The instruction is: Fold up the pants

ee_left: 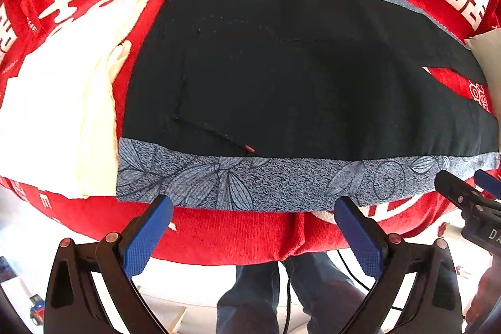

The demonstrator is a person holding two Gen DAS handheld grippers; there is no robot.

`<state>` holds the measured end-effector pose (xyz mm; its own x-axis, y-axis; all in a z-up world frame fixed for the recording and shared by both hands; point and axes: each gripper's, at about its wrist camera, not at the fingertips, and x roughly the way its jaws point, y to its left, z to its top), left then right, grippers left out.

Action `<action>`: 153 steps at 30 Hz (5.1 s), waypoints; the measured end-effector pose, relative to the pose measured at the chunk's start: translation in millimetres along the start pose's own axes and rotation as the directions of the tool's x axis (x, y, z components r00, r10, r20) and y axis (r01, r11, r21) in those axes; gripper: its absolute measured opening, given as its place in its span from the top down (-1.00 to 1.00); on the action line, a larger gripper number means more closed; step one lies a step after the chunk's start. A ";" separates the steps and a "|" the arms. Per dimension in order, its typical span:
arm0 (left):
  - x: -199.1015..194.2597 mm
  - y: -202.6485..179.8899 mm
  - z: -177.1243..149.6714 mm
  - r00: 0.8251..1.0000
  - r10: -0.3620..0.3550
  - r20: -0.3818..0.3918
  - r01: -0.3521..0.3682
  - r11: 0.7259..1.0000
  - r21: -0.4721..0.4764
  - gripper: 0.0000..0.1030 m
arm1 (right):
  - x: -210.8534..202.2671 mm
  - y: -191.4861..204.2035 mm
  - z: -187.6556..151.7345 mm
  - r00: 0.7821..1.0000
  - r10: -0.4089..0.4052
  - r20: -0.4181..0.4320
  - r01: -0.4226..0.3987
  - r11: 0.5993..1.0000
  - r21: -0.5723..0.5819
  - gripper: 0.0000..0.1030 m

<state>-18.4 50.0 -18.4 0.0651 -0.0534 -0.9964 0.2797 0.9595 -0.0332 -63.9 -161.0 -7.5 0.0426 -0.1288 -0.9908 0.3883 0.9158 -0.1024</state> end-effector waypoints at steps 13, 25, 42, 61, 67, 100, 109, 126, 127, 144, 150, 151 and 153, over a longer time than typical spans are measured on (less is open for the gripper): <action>0.3 -7.3 -2.6 1.000 0.020 -0.016 -0.019 0.999 0.031 -1.00 | -0.7 1.2 -2.0 1.000 0.029 -0.002 -0.029 1.000 0.008 -1.00; 1.7 -4.3 -2.7 1.000 0.016 -0.023 -0.016 1.000 0.016 -1.00 | 0.7 -1.6 -2.9 1.000 0.031 -0.006 -0.030 0.999 0.014 -1.00; 3.7 -0.8 8.1 1.000 0.025 -0.013 -0.025 1.000 0.010 -1.00 | 5.3 -3.0 0.9 1.000 0.022 -0.012 -0.022 1.000 0.018 -1.00; 16.4 52.2 -1.7 0.995 0.087 0.052 -0.086 0.996 -0.024 -1.00 | 40.0 -52.8 -38.9 0.966 0.256 -0.026 -0.242 0.938 0.246 -0.92; 30.5 61.8 1.4 0.997 0.054 0.059 -0.052 0.998 -0.027 -1.00 | 58.1 -69.3 -47.0 0.935 0.352 0.036 -0.343 0.876 0.339 -0.58; 80.8 90.8 3.2 0.938 -0.345 0.012 0.326 0.874 -0.359 -1.00 | 90.6 -23.5 -53.4 0.737 0.671 0.082 -0.633 0.643 0.431 -0.15; 82.9 88.8 -4.6 0.914 -0.405 0.017 0.375 0.829 -0.415 -1.00 | 112.6 -6.4 -60.0 0.635 0.766 0.100 -0.694 0.509 0.509 -0.12; 77.8 84.7 25.4 0.883 -0.466 0.059 0.430 0.751 -0.500 -0.20 | 58.5 -1.7 -32.4 0.580 0.793 0.187 -0.783 0.478 0.399 0.76; 81.6 85.6 27.4 0.878 -0.477 0.043 0.432 0.749 -0.503 -0.02 | 59.9 -3.1 -34.0 0.582 0.793 0.179 -0.781 0.484 0.395 0.68; 63.1 69.8 54.2 0.907 -0.420 -0.017 0.392 0.861 -0.325 0.43 | 110.4 -111.5 -80.7 0.546 0.703 0.455 -0.759 0.186 0.624 0.85; 37.0 71.1 60.3 0.913 -0.408 0.023 0.397 0.872 -0.286 0.43 | 48.8 -106.3 -44.1 0.681 0.655 0.327 -0.718 0.511 0.472 0.84; 30.0 72.0 64.6 0.908 -0.417 0.033 0.408 0.866 -0.288 0.43 | 39.2 -106.2 -35.2 0.677 0.661 0.322 -0.725 0.526 0.445 0.84; 13.8 73.2 79.6 0.903 -0.427 0.060 0.425 0.859 -0.286 0.43 | 18.4 -107.6 -7.8 0.671 0.679 0.299 -0.736 0.558 0.383 0.84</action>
<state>79.3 97.5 -28.5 -0.0032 -0.4740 -0.8805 -0.0062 0.8805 -0.4740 -112.1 -258.9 -15.3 0.5674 0.4212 -0.7075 0.5383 0.4604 0.7059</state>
